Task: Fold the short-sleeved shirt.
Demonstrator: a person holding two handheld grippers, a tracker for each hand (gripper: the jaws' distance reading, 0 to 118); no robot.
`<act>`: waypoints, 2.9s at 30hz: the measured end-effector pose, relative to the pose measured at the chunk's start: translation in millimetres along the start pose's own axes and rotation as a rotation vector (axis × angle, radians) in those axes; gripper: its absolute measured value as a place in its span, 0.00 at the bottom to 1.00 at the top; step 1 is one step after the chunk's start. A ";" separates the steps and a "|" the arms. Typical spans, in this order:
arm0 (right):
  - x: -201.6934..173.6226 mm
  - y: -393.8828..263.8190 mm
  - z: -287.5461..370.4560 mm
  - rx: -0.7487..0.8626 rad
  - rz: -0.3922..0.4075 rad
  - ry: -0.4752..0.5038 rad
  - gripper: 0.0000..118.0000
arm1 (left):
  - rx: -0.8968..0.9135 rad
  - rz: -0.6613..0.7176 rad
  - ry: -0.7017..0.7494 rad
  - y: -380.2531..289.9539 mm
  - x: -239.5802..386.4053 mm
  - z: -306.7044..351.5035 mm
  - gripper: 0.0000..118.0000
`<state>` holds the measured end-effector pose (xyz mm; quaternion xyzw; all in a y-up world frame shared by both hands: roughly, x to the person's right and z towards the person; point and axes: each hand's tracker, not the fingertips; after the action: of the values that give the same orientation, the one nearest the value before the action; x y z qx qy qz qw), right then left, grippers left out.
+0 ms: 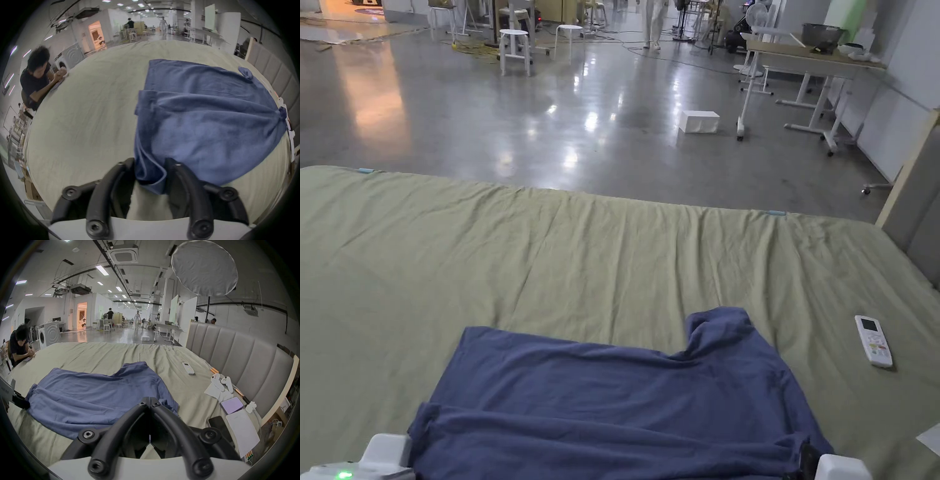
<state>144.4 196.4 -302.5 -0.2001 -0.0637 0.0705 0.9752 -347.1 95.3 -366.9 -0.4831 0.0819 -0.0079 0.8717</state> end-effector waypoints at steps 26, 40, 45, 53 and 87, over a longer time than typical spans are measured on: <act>74.4 -35.0 -143.7 -0.596 0.043 0.058 0.67 | 0.003 0.023 -0.034 -6.4 6.8 41.2 0.05; 51.8 -49.4 -133.5 -0.624 0.131 0.145 0.07 | 0.008 0.032 -0.030 -7.2 7.4 37.8 0.05; 52.0 -45.8 -119.4 -0.611 0.077 0.156 0.06 | 0.020 0.038 -0.035 -8.2 5.7 44.6 0.05; 73.4 -28.5 -96.6 -0.591 0.004 0.161 0.06 | 0.064 0.089 -0.085 -3.4 -11.1 61.3 0.05; 65.7 -91.9 -1.4 -0.690 0.157 0.133 0.06 | -0.051 0.097 -0.055 -100.1 -53.3 96.6 0.04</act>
<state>219.4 123.0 -260.8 -0.5258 -0.0045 0.1063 0.8439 -378.6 128.1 -225.0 -0.5008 0.0813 0.0498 0.8603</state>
